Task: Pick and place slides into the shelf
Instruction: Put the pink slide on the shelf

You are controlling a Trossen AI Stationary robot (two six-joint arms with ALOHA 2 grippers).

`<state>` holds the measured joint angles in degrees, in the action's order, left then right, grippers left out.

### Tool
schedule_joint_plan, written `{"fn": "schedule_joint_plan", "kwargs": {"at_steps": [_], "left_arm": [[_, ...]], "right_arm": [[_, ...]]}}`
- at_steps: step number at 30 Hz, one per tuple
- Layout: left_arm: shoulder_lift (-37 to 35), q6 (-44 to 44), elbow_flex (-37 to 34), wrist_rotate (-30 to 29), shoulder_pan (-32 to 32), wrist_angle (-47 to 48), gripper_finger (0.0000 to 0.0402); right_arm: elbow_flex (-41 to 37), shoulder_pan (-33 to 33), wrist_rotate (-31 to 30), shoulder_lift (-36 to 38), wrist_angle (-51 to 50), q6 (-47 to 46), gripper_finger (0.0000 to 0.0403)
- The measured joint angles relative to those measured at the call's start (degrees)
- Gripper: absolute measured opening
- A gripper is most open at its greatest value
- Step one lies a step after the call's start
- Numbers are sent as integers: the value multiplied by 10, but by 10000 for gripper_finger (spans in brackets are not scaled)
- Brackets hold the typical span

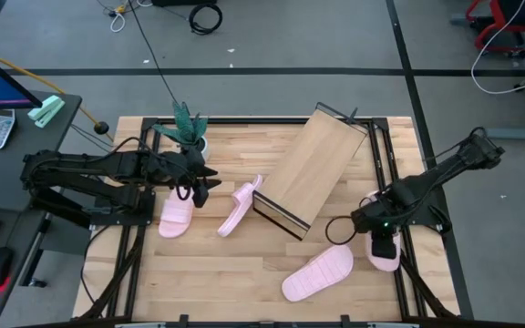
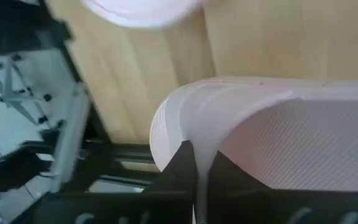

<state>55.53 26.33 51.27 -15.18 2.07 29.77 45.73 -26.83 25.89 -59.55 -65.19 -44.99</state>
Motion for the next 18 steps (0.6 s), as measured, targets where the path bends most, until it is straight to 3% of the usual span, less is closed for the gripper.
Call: {"fn": "schedule_joint_plan", "kwargs": {"at_steps": [10, 15, 18], "left_arm": [[0, 0, 0, 0, 0, 1, 167], [0, 0, 0, 0, 0, 1, 167], [0, 0, 0, 0, 0, 1, 165]], "right_arm": [[228, 22, -111, -21, -52, 40, 8], [306, 73, -190, -46, -54, 125, 8], [339, 119, -205, -66, -60, 199, 8]]}}
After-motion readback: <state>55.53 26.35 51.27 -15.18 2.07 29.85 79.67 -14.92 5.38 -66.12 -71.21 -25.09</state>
